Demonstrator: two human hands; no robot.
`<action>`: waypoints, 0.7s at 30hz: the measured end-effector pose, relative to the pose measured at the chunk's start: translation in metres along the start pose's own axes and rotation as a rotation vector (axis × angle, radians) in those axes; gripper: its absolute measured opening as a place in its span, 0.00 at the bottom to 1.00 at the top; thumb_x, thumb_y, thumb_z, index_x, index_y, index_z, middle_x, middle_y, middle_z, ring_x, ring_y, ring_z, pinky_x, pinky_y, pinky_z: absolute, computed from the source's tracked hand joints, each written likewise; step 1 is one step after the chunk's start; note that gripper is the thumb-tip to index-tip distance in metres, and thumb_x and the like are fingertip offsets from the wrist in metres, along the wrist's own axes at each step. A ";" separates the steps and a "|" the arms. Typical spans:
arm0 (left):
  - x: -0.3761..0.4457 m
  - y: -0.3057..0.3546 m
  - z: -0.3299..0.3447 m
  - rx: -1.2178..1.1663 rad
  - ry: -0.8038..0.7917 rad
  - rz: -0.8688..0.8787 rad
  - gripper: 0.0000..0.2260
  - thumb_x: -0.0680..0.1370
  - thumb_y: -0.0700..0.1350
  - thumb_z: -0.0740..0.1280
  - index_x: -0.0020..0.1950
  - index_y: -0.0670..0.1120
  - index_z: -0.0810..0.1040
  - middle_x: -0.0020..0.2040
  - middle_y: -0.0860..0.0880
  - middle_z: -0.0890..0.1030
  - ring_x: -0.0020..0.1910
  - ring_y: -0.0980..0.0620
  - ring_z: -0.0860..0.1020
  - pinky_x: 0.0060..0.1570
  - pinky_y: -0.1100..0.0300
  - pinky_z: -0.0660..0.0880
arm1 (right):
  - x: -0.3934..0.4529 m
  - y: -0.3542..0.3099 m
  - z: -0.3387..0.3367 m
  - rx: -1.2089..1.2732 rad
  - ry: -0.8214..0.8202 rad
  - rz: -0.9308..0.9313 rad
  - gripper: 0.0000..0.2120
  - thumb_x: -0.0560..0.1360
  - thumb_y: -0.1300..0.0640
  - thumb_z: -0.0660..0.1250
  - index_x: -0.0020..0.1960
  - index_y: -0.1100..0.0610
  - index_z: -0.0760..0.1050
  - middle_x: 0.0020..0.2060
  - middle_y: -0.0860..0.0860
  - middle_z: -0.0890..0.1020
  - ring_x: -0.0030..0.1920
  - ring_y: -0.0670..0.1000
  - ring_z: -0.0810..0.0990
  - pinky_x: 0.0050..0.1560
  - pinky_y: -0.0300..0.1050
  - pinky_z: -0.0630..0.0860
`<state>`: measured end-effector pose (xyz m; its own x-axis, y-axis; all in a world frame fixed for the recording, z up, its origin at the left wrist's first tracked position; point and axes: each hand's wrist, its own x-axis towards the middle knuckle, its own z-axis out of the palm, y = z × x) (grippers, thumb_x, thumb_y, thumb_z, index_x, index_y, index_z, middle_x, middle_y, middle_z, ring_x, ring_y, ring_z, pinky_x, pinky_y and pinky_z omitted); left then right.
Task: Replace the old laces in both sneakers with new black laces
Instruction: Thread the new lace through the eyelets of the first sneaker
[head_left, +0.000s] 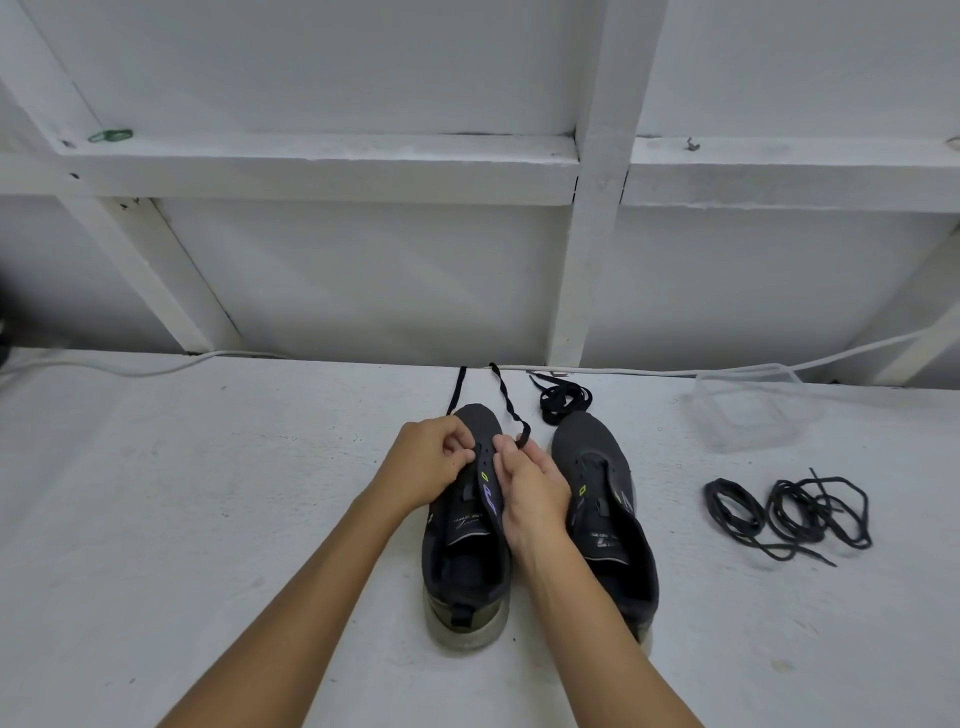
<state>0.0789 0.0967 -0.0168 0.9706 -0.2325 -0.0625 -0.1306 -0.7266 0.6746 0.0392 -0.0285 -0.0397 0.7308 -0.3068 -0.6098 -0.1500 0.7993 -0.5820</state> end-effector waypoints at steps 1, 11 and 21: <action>0.002 0.002 0.001 0.006 -0.011 -0.006 0.06 0.76 0.39 0.71 0.45 0.50 0.82 0.39 0.52 0.82 0.37 0.60 0.78 0.37 0.76 0.70 | 0.002 -0.001 0.000 -0.025 0.003 0.001 0.06 0.80 0.70 0.66 0.55 0.63 0.78 0.45 0.55 0.85 0.45 0.47 0.84 0.43 0.33 0.82; 0.000 -0.003 0.009 -0.088 0.007 -0.054 0.04 0.75 0.42 0.73 0.47 0.51 0.86 0.38 0.58 0.82 0.38 0.65 0.78 0.39 0.78 0.69 | 0.011 0.003 -0.004 -0.211 0.026 -0.096 0.07 0.77 0.69 0.70 0.54 0.63 0.79 0.41 0.56 0.84 0.37 0.49 0.82 0.47 0.42 0.82; 0.001 -0.009 0.017 -0.114 0.031 -0.039 0.04 0.74 0.46 0.74 0.49 0.52 0.87 0.46 0.56 0.85 0.46 0.60 0.81 0.51 0.63 0.76 | 0.011 0.002 -0.011 -0.666 0.064 -0.470 0.03 0.76 0.63 0.73 0.48 0.56 0.82 0.40 0.47 0.85 0.38 0.36 0.83 0.42 0.31 0.77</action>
<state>0.0776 0.0920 -0.0359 0.9804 -0.1846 -0.0688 -0.0709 -0.6563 0.7512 0.0397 -0.0356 -0.0532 0.7794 -0.5787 -0.2403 -0.2164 0.1114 -0.9699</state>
